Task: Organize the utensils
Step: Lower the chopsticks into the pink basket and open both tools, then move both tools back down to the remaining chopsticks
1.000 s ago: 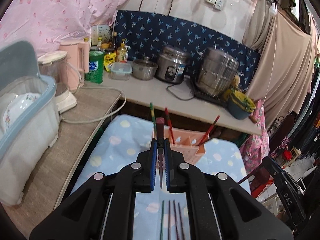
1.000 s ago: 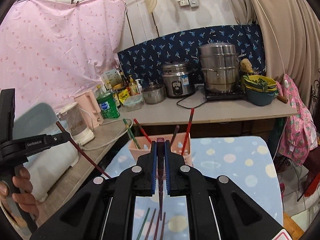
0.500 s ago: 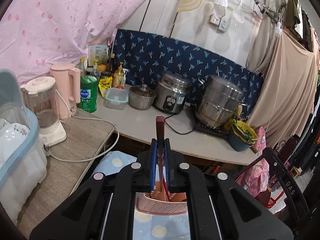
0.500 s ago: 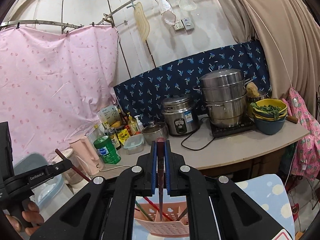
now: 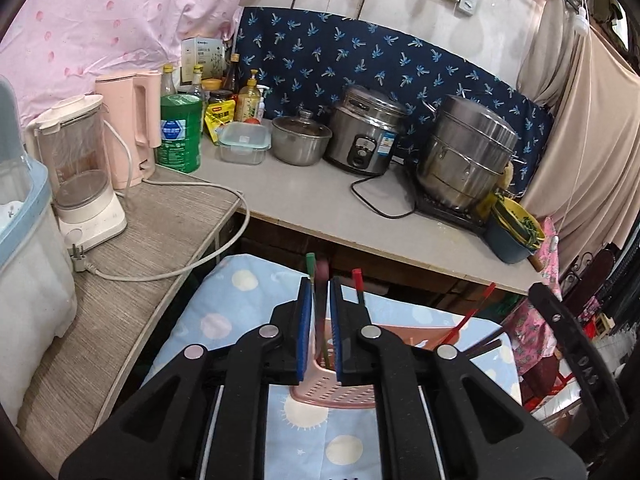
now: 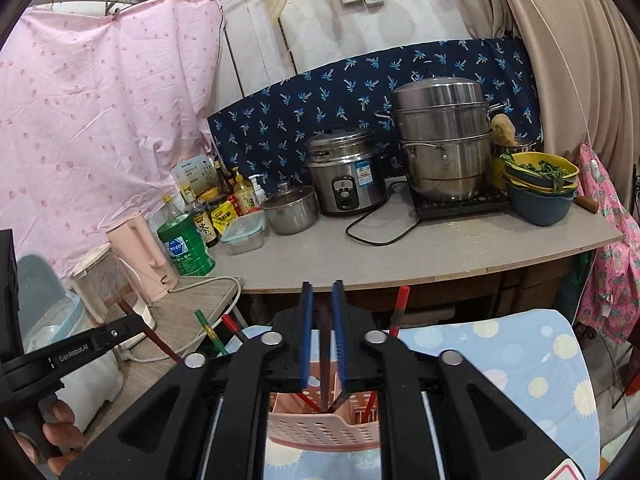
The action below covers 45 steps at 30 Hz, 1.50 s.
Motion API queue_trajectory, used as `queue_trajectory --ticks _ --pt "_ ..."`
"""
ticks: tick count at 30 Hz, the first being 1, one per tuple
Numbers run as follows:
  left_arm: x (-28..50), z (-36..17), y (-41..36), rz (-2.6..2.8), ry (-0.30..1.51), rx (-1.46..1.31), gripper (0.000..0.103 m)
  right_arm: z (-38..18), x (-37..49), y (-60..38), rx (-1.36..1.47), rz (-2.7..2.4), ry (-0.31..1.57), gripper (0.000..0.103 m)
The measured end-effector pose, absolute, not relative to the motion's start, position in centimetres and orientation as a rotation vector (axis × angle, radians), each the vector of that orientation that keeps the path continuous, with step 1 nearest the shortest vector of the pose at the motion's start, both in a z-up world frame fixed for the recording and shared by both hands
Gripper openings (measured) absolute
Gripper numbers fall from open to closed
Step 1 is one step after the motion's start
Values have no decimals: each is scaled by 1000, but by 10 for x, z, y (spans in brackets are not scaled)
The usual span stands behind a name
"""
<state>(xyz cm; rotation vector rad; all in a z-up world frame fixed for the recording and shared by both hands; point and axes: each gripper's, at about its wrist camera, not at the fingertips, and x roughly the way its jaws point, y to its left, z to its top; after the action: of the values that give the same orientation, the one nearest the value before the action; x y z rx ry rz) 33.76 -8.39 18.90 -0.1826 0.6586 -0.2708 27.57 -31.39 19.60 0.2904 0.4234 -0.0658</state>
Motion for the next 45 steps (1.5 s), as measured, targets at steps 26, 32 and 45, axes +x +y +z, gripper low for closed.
queue_trajectory --ticks 26,32,45 --pt "200 146 -57 -204 691 -34 54 177 118 -269 223 -51 455 56" --pt "170 116 -48 -199 745 -10 54 150 83 -256 212 -54 515 56" --pt "124 55 -39 -201 864 49 54 78 28 -238 181 -72 672 56"
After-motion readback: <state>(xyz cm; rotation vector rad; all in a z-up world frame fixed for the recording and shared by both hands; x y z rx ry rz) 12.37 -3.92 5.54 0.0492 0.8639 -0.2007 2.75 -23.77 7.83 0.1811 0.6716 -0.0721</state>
